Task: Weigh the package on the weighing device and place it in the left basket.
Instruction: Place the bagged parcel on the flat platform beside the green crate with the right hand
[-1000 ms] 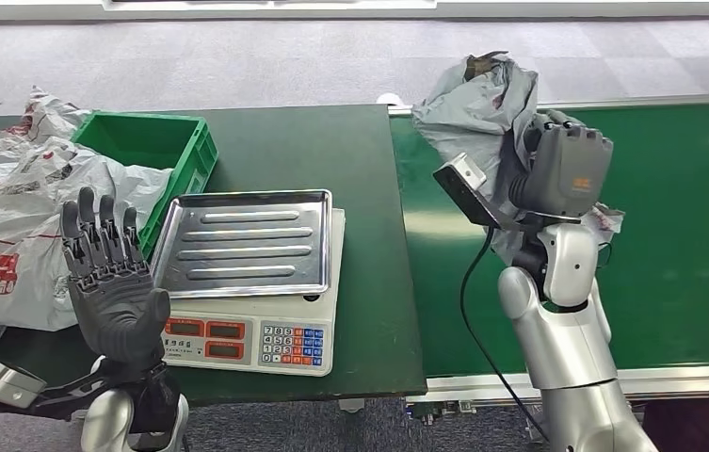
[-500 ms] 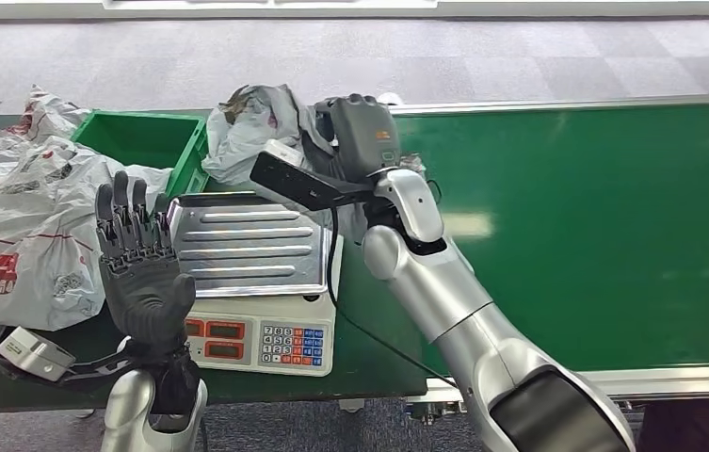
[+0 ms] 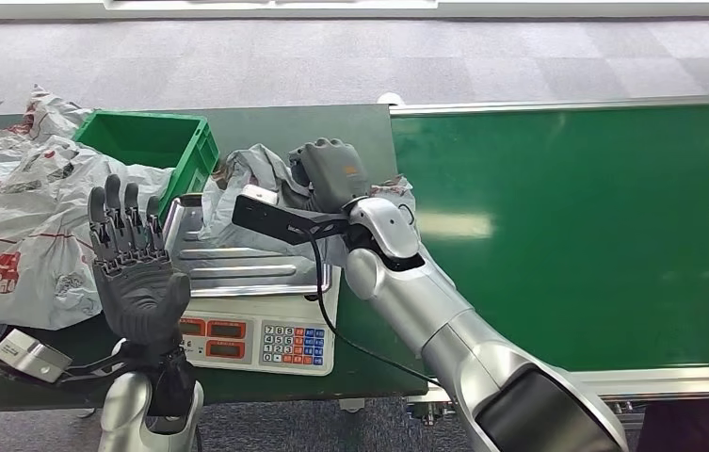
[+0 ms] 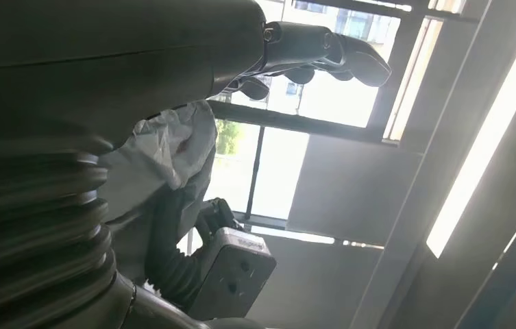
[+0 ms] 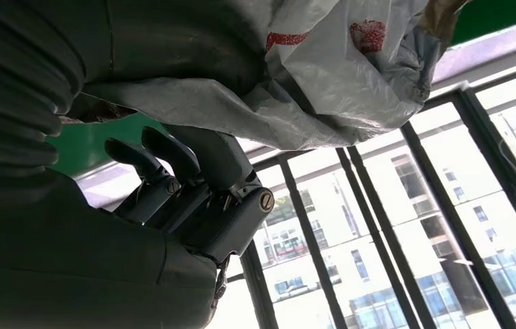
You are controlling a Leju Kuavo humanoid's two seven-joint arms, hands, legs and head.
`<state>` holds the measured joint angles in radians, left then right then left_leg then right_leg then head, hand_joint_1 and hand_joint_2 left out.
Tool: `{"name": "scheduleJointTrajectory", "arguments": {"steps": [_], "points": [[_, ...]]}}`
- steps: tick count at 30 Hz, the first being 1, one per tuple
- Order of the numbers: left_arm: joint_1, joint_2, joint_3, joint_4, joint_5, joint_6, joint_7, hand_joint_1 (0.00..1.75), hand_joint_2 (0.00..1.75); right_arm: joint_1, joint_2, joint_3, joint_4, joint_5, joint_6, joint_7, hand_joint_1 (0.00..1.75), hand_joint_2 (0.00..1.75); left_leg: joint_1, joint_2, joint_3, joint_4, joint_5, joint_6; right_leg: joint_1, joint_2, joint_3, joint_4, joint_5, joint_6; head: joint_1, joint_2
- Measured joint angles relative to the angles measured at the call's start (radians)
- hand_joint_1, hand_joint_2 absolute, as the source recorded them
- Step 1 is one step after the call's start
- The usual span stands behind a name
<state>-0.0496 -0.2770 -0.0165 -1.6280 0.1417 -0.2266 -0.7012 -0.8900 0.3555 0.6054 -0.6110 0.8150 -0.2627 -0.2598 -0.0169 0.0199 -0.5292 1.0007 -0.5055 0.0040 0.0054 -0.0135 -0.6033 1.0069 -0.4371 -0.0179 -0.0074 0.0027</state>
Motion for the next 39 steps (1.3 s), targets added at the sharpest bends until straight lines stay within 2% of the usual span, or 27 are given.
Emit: {"name": "scheduleJointTrajectory", "arguments": {"steps": [5,10,15,22,26,29,33,39], "points": [[0.012,-0.012,0.040,-0.051,-0.025,0.208,0.000,0.00,1.75,-0.008,0.000,0.014,0.052,-0.008,-0.007,0.028,1.75,1.75,0.000,0.001,0.000,0.000,0.000,0.000,0.000,0.001,0.000,0.000,0.000,0.000,0.000,0.000],[0.020,-0.014,0.064,-0.096,-0.030,0.316,0.000,0.00,1.75,-0.015,0.001,0.021,0.085,-0.013,-0.012,0.031,1.75,1.75,0.000,0.001,0.000,0.000,0.000,0.000,0.001,0.000,0.000,0.000,0.000,0.000,0.000,0.000],[0.034,-0.015,0.079,-0.220,-0.070,0.568,-0.001,0.00,1.75,-0.014,0.002,0.036,0.112,-0.047,-0.025,0.024,1.75,1.75,0.000,0.002,0.000,0.000,0.000,0.000,0.001,0.001,-0.001,0.000,0.000,0.000,0.000,0.000],[0.044,-0.015,0.079,-0.328,-0.101,0.639,-0.001,0.00,1.75,-0.013,0.003,0.060,0.123,-0.070,-0.030,0.020,1.75,1.75,0.000,0.001,0.000,0.000,0.000,0.000,0.000,0.001,-0.001,0.000,0.000,0.000,0.000,0.000],[0.046,-0.012,0.060,-0.395,-0.161,0.788,-0.001,0.00,1.75,-0.012,0.003,0.092,0.123,-0.113,-0.041,0.003,1.75,1.75,0.000,0.001,0.000,0.000,0.000,0.000,0.000,0.001,-0.001,0.000,0.000,0.000,0.000,0.000],[0.042,-0.006,0.016,-0.435,-0.208,0.892,-0.001,0.00,1.75,-0.009,0.005,0.121,0.123,-0.149,-0.057,-0.047,1.75,1.75,0.000,0.001,0.000,0.000,0.000,0.000,0.001,0.001,-0.001,0.000,0.000,0.000,0.000,0.000],[0.034,-0.004,-0.016,-0.454,-0.243,0.916,0.000,0.00,1.75,0.003,0.008,0.149,0.123,-0.187,-0.035,-0.114,1.75,1.75,0.000,0.001,0.000,0.000,0.000,0.000,0.000,0.001,-0.001,0.000,0.000,0.000,0.000,0.000],[0.030,-0.004,-0.029,-0.455,-0.263,0.918,0.000,0.00,1.75,0.026,0.011,0.177,0.123,-0.262,0.078,-0.196,1.75,1.75,0.000,0.001,0.001,0.000,0.000,0.000,0.000,0.001,0.000,0.000,0.000,0.000,0.000,0.000]]}}
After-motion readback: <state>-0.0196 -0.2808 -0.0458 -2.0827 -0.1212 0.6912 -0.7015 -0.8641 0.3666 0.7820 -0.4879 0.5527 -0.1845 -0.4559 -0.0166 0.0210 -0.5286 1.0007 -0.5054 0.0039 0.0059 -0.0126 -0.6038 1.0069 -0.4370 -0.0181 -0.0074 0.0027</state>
